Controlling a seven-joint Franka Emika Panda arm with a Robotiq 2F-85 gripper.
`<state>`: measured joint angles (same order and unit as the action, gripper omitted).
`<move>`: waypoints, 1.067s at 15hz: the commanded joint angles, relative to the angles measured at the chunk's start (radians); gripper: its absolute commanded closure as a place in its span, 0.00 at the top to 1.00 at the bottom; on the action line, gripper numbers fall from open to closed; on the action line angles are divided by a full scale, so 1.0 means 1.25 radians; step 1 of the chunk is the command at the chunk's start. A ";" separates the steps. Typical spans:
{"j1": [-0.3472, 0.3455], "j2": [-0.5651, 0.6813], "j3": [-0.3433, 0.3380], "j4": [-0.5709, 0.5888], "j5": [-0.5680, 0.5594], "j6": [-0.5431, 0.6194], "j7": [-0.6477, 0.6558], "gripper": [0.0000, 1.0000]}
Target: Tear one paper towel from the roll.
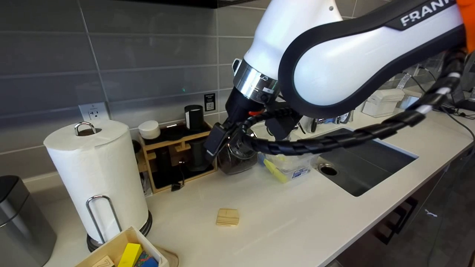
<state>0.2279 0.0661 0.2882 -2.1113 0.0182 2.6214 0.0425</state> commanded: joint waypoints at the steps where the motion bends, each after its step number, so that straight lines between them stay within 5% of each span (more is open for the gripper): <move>1: 0.010 0.004 -0.010 0.005 0.002 -0.002 -0.001 1.00; 9: 0.033 0.132 0.003 0.140 0.065 0.139 0.093 1.00; 13: 0.072 0.198 0.023 0.230 0.137 0.080 0.195 1.00; 14: 0.063 0.146 -0.001 0.166 0.094 0.099 0.160 1.00; 16: 0.079 0.173 0.010 0.199 0.119 0.099 0.178 1.00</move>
<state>0.3137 0.2833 0.3141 -1.8656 0.1598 2.7488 0.2699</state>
